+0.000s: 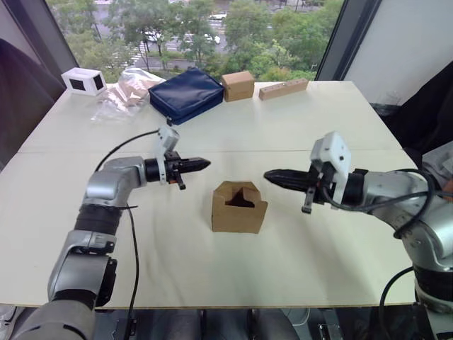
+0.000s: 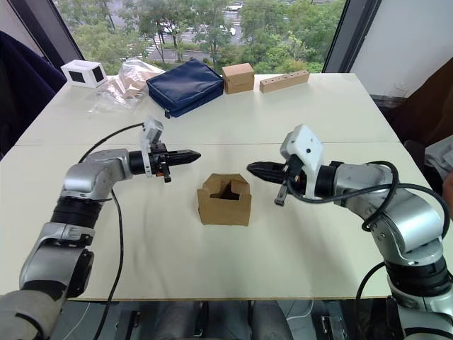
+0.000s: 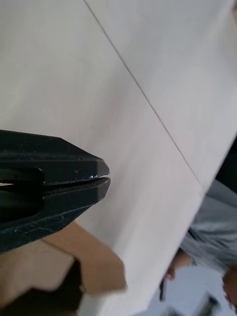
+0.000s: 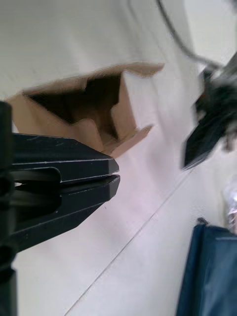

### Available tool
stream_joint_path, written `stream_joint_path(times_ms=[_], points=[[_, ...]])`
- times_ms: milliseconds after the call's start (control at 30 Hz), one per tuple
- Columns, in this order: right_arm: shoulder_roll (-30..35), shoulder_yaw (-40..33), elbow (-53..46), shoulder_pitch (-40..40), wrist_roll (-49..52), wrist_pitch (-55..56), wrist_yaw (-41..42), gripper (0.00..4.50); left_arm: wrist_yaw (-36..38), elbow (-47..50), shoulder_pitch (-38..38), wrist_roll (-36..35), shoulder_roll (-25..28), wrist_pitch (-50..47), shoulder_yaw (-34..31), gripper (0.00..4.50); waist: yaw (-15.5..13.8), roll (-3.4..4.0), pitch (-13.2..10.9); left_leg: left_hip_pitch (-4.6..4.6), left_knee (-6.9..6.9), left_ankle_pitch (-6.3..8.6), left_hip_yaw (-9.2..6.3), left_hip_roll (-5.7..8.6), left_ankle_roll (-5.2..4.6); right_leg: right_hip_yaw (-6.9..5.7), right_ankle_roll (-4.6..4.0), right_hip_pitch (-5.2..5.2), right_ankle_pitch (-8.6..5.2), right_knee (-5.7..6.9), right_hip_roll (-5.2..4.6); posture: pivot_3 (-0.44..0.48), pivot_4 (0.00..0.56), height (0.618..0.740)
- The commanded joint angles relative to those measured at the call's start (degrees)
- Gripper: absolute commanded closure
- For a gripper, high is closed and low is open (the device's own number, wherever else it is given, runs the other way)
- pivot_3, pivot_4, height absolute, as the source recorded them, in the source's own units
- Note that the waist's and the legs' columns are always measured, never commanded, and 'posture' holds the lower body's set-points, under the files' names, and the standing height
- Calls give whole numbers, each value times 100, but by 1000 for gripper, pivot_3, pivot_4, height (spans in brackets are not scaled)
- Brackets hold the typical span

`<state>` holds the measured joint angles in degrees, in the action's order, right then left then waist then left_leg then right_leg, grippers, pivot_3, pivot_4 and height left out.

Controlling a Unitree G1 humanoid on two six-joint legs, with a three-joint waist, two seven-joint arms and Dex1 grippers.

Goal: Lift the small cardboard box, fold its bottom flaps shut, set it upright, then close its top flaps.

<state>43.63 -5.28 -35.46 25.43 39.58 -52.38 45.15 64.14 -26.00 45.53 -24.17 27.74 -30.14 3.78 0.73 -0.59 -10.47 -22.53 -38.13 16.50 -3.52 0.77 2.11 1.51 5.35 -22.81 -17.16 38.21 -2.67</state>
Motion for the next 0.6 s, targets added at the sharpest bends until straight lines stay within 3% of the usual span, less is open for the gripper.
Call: stream_joint_path(times_ms=[33,300,600], points=[[74,42,-943,-185,659,-441,-195,4500,232,-364,166,316,-144,488,183,4488,-9,0,0,0,0,0,0,0,0,0,0,0,0,0,-1,0,150,740],[86,1179,-1349,-528,125,-420,-702,4500,700,-977,265,637,-454,840,412,4488,14,-1,0,-1,-3,0,0,6,0,-1,1,1,0,0,-2,0,150,740],[-164,2156,-763,106,-944,-244,-1081,4500,976,-711,95,714,-520,688,522,4488,4,-1,0,-2,-2,0,0,6,0,0,0,-3,0,1,-1,0,150,740]])
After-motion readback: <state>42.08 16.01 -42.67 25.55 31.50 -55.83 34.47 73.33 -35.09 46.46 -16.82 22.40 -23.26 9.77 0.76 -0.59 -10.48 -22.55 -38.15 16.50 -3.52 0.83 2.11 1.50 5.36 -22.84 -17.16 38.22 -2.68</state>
